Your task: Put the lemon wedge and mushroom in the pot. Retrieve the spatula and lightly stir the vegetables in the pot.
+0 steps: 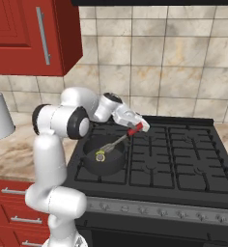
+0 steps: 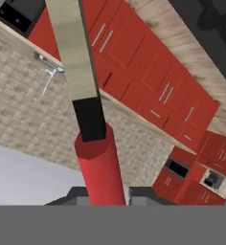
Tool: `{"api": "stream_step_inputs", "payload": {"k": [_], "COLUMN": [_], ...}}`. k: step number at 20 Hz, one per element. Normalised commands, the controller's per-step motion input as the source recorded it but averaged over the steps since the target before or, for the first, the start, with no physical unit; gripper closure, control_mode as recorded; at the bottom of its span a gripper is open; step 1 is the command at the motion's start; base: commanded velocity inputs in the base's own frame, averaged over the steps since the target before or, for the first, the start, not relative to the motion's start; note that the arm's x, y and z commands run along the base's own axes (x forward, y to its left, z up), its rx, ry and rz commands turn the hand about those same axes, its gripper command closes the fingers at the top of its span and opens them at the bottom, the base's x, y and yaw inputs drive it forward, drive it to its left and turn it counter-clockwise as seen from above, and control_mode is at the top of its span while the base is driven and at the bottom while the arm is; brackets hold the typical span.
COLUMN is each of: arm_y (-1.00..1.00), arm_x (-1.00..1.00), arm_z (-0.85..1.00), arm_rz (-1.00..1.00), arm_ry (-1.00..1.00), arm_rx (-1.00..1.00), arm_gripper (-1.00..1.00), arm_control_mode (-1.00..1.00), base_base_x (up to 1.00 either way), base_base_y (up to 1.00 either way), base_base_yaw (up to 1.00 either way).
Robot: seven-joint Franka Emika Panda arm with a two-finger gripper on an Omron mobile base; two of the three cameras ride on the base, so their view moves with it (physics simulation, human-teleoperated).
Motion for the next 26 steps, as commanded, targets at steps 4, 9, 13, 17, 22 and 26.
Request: {"api": "stream_step_inputs", "payload": {"k": [4, 9, 13, 17, 22, 26], "arm_y": [0.0, 0.0, 0.01, 0.09, 0.0, 0.0], "arm_x": [-0.97, -0.55, -0.11, 0.49, 0.28, 0.09], "arm_z": [0.65, 0.5, -0.15, -0.44, -0.04, -0.08], "arm_rz": [0.0, 0.0, 0.0, 0.0, 0.0, 0.0], "arm_ry": [-0.09, -0.05, 0.06, 0.05, 0.0, 0.0], "arm_rx": [0.0, 0.0, 0.0, -0.01, 0.0, 0.0], "arm_gripper": [1.0, 1.0, 1.0, 1.0, 1.0, 1.0], "arm_control_mode": [-1.0, -1.0, -1.0, -1.0, -1.0, -1.0], "base_base_x": [0.0, 0.0, 0.0, 0.0, 0.0, 0.0], "base_base_y": [0.0, 0.0, 0.0, 0.0, 0.0, 0.0], "base_base_yaw": [0.0, 0.0, 0.0, 0.0, 0.0, 0.0]}}
